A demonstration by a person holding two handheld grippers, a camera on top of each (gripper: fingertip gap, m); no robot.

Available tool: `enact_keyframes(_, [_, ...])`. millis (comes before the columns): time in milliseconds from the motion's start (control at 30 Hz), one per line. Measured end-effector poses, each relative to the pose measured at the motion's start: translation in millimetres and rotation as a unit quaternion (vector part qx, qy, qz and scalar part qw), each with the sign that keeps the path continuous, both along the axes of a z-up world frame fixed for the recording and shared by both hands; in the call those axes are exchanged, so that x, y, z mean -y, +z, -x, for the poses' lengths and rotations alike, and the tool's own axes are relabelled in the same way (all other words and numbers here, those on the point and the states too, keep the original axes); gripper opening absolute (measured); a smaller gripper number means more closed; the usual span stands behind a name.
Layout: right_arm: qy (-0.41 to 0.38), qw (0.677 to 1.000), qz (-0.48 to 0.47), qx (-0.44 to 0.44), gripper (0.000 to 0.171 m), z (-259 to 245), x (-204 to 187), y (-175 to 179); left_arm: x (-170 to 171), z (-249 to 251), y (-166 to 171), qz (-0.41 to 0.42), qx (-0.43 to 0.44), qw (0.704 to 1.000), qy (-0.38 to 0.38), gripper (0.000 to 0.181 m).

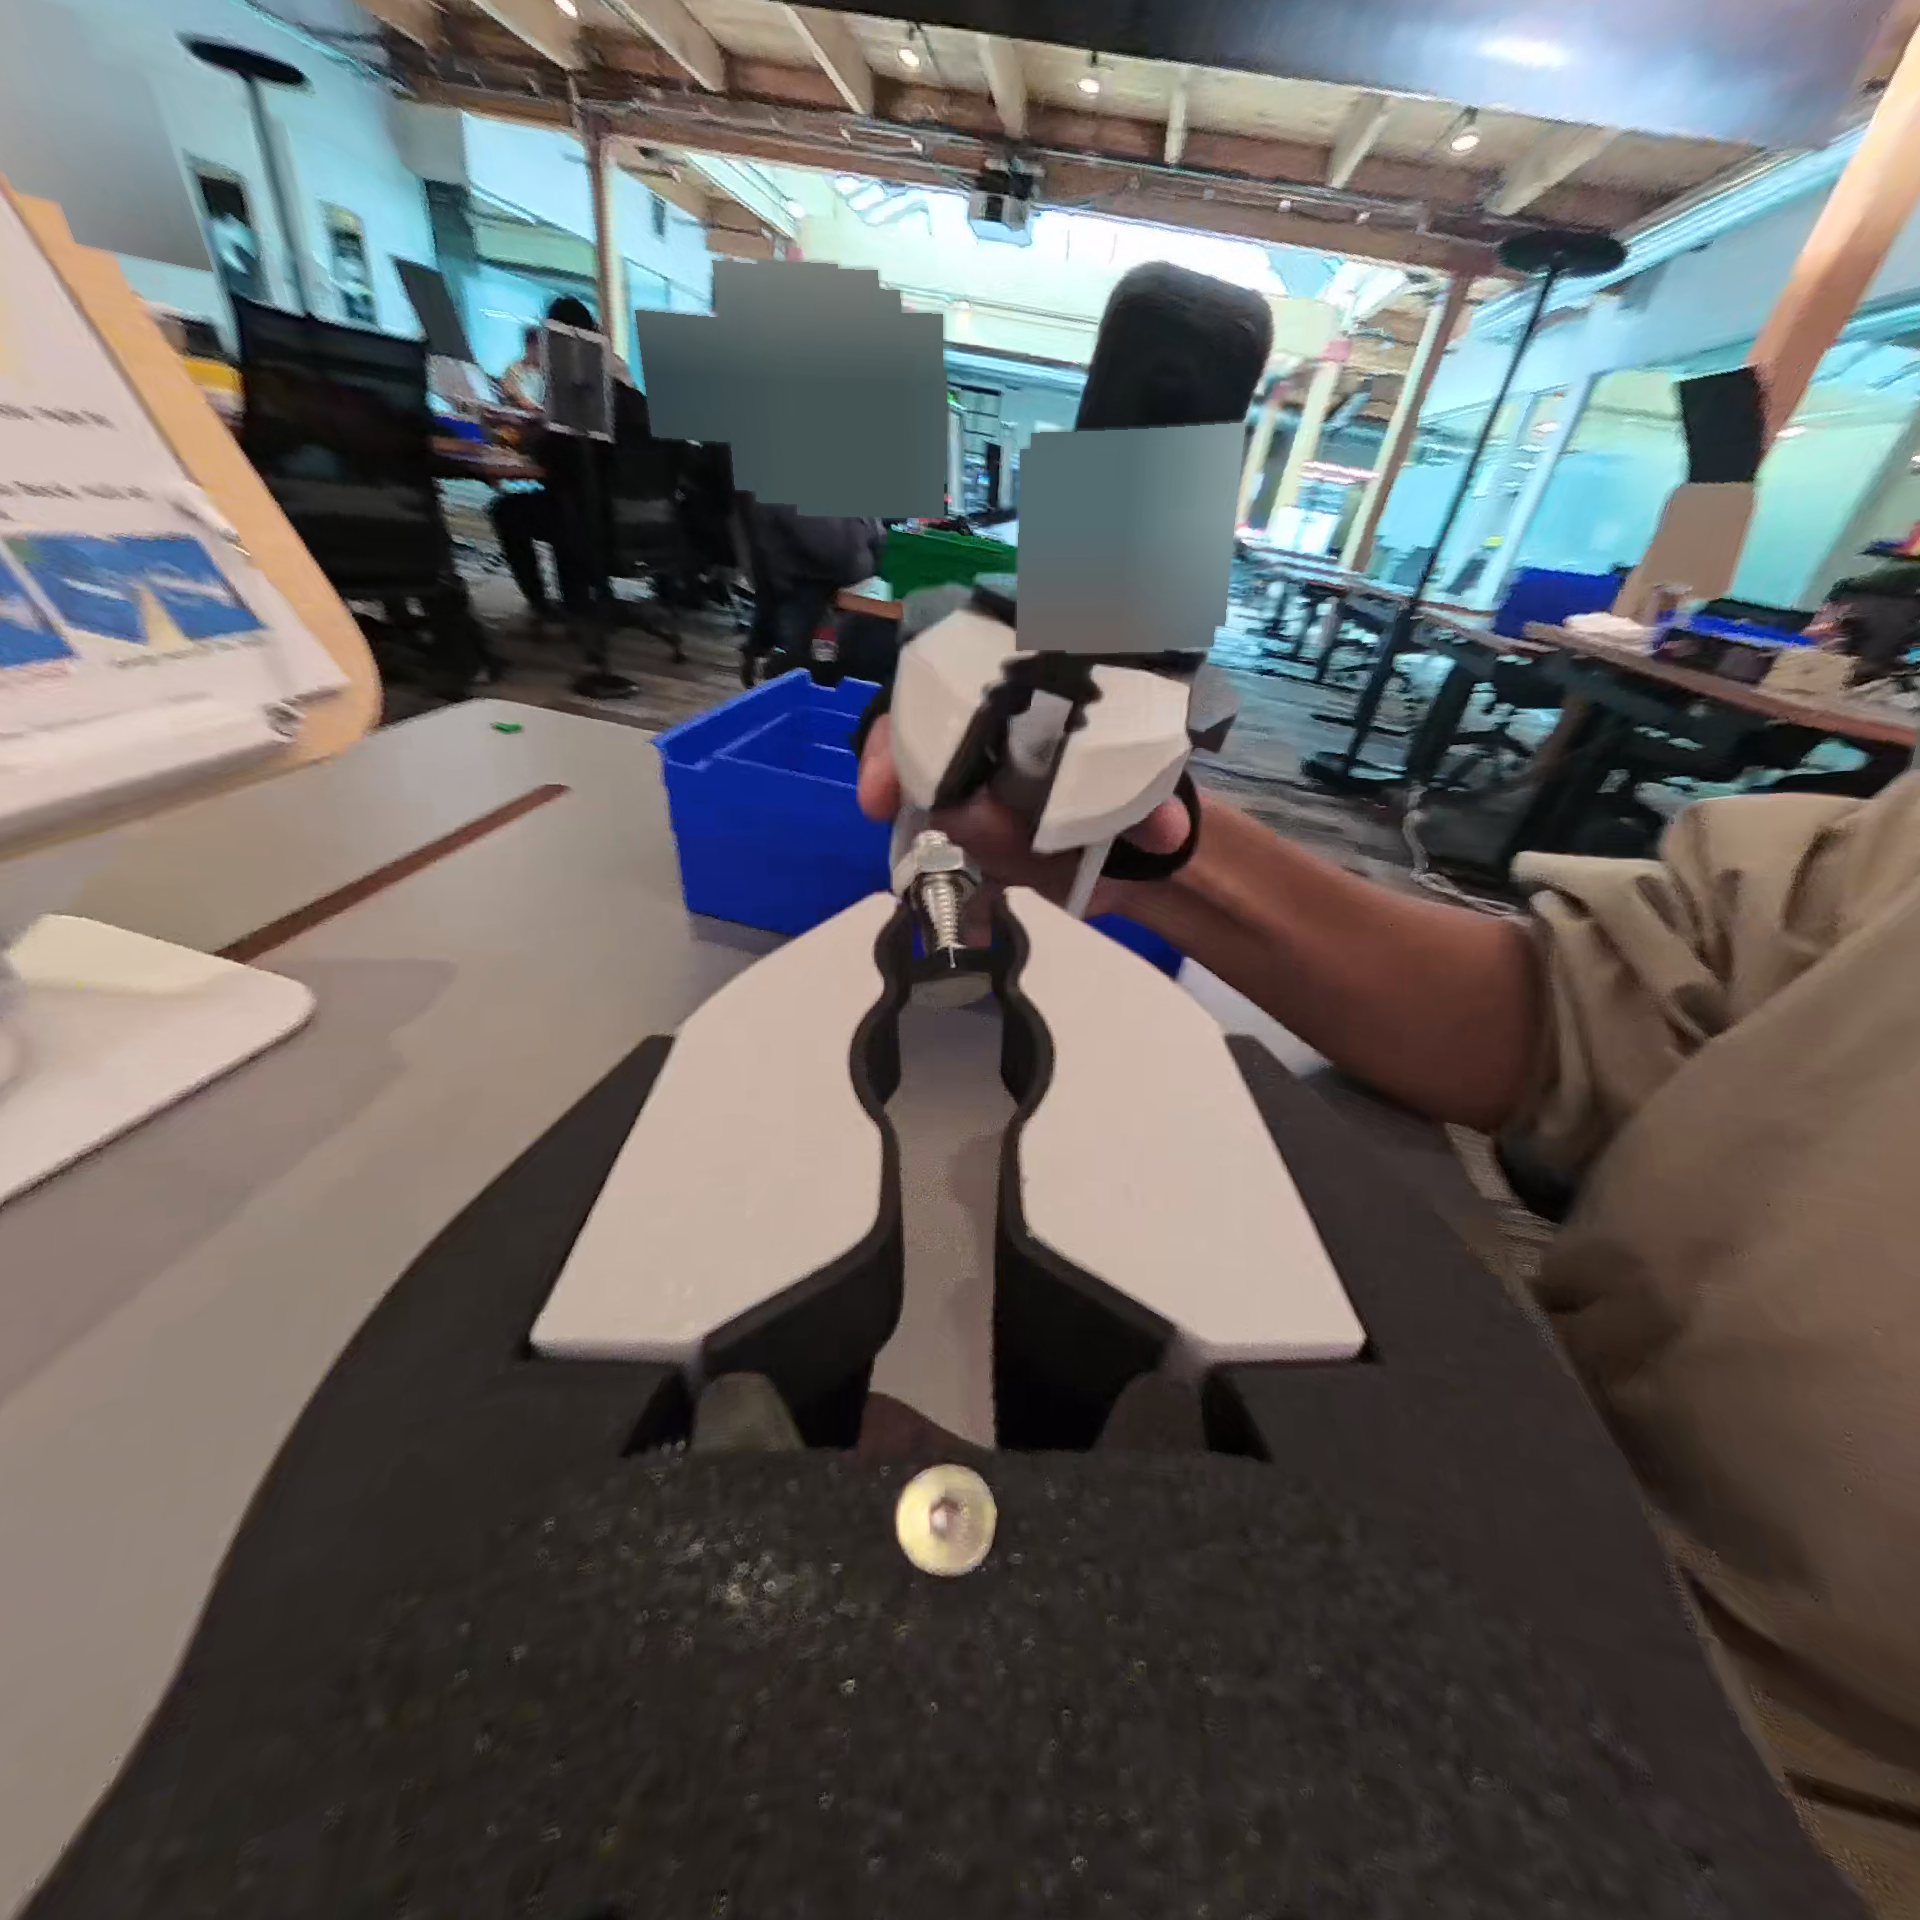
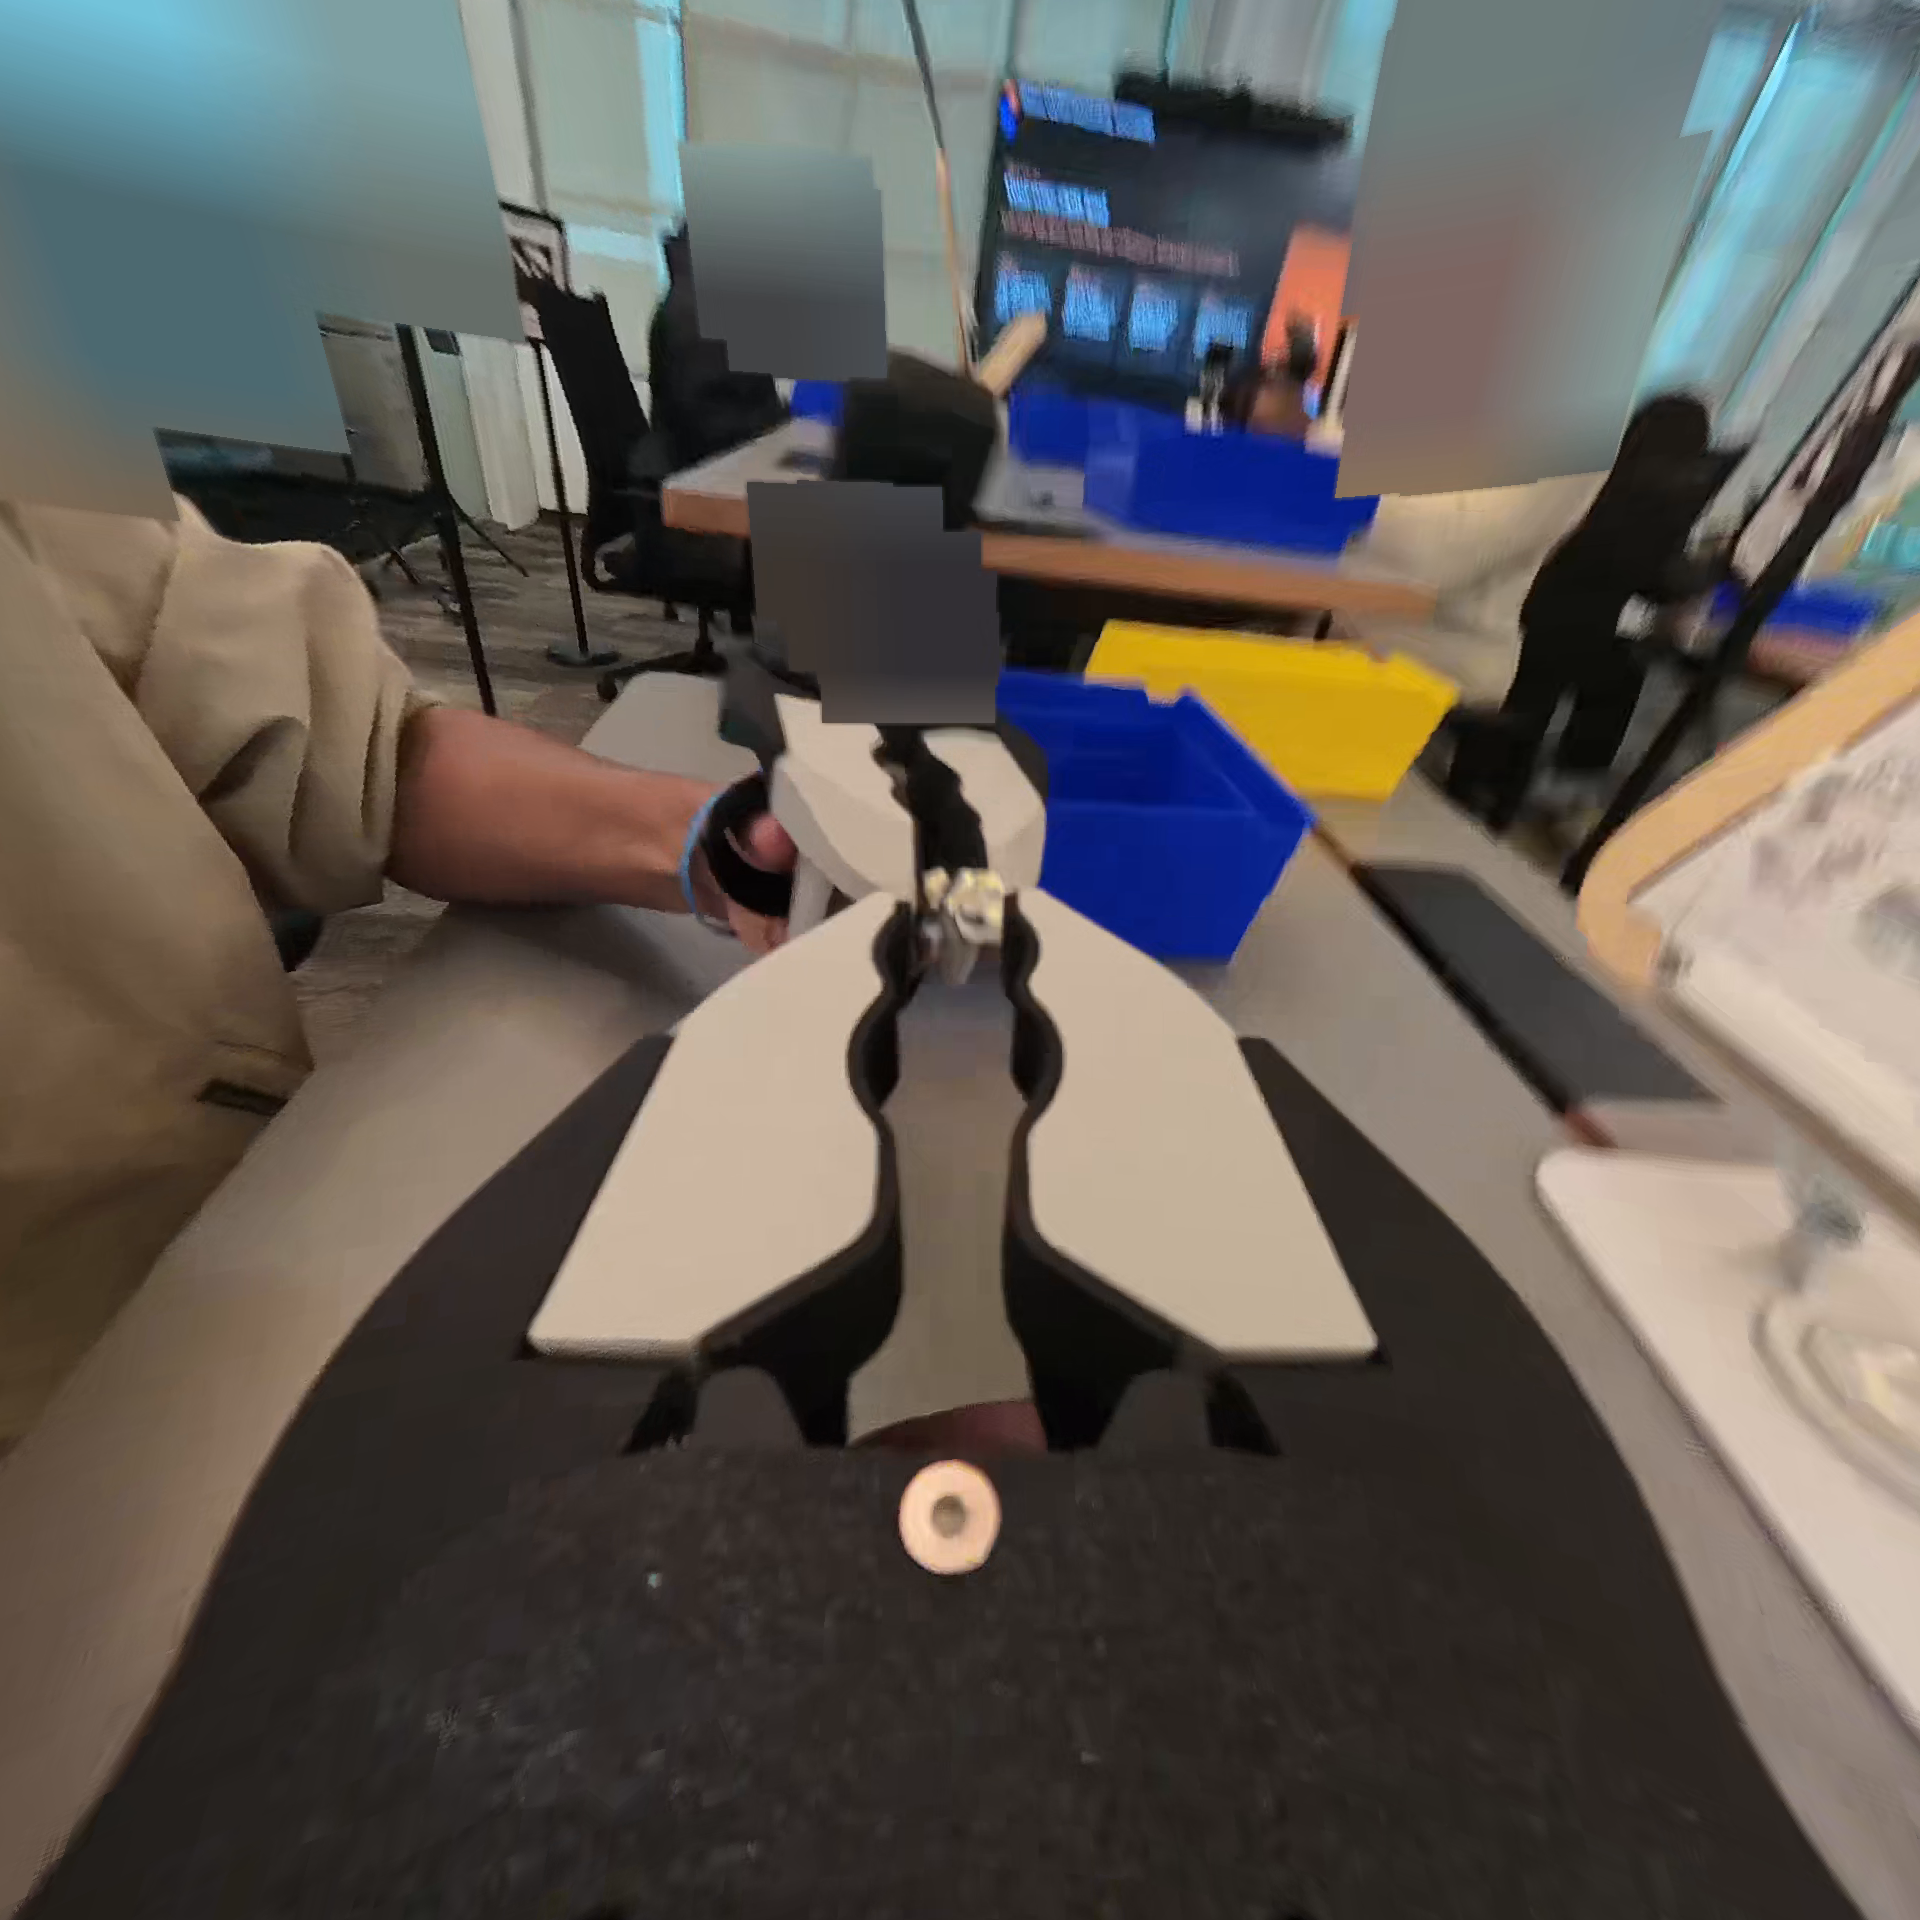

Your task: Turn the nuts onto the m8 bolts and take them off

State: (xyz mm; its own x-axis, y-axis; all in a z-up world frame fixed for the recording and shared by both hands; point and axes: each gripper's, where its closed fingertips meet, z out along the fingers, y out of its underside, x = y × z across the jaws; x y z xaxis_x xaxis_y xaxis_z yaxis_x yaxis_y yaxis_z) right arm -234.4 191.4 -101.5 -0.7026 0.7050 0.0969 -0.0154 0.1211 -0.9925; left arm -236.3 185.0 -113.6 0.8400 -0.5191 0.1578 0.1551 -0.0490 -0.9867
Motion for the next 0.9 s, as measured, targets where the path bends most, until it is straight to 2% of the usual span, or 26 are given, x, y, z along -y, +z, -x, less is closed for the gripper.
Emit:
enact_keyframes(67, [-0.002, 0.998, 0.03, 0.058, 0.024, 6, -3, -7, 0, 4, 0, -0.008, -0.046, 0.999, 0.026, 0.014])
enact_keyframes(100, [-0.004, 0.996, 0.048, 0.072, 0.021, 9, -4, -8, -1, 6, -2, -0.011, -0.081, 0.996, 0.043, 0.014])
enact_keyframes(300, [0.042, 0.985, 0.142, 0.084, 0.022, 8, 5, 3, 1, -2, -5, -0.016, -0.137, 0.989, 0.047, 0.014])
enact_keyframes(567, [0.027, 0.992, 0.086, 0.088, 0.028, 11, 10, -9, 2, -7, -4, -0.014, -0.135, 0.99, 0.036, 0.014])
enact_keyframes(767, [0.043, 0.992, 0.073, 0.089, 0.014, 5, 11, -9, -1, -6, -7, -0.024, -0.175, 0.983, 0.058, 0.014])
enact_keyframes(900, [0.048, 0.992, 0.077, 0.093, 0.014, 5, 10, -10, -2, -7, -9, -0.033, -0.227, 0.97, 0.085, 0.014])
